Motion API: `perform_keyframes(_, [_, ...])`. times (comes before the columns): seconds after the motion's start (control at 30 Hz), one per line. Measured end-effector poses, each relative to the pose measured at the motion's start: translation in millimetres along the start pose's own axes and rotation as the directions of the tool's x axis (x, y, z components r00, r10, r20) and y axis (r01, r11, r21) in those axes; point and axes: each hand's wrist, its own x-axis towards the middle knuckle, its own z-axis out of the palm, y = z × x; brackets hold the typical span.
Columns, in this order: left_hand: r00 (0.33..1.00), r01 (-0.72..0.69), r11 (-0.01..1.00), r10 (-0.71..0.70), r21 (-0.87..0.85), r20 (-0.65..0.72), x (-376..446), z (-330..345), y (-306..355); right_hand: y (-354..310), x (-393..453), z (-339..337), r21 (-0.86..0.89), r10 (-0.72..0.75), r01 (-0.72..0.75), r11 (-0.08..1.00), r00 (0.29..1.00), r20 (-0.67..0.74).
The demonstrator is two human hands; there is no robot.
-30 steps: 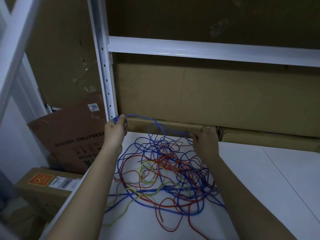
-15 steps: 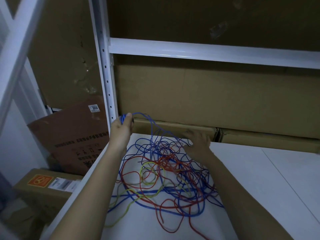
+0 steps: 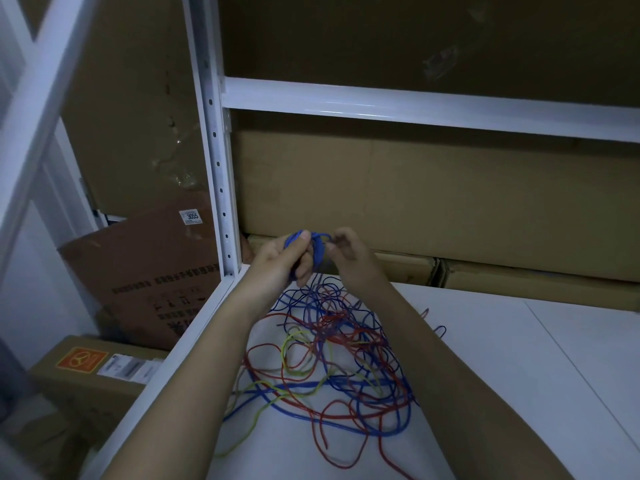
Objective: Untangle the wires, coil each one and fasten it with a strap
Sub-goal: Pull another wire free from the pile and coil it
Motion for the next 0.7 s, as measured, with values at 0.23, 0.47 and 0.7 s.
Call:
perform_keyframes(0.23, [0.980, 0.056, 0.960, 0.000, -0.274, 0.198, -3, 1, 10, -1, 5, 14, 0.402, -0.005, -0.026, 0.915, 0.997, 0.075])
perform_keyframes(0.47, [0.983, -0.107, 0.882, 0.023, -0.459, -0.183, 8, -9, 11, 13, -16, 25, 0.039, 0.035, -0.056, 0.998, 0.913, 0.406])
perform_keyframes(0.7, [0.915, -0.109, 0.986, 0.049, -0.129, -0.401, 12, -28, -1, 5, -43, 20, -0.496, -0.055, 0.362, 0.789, 0.847, 0.529])
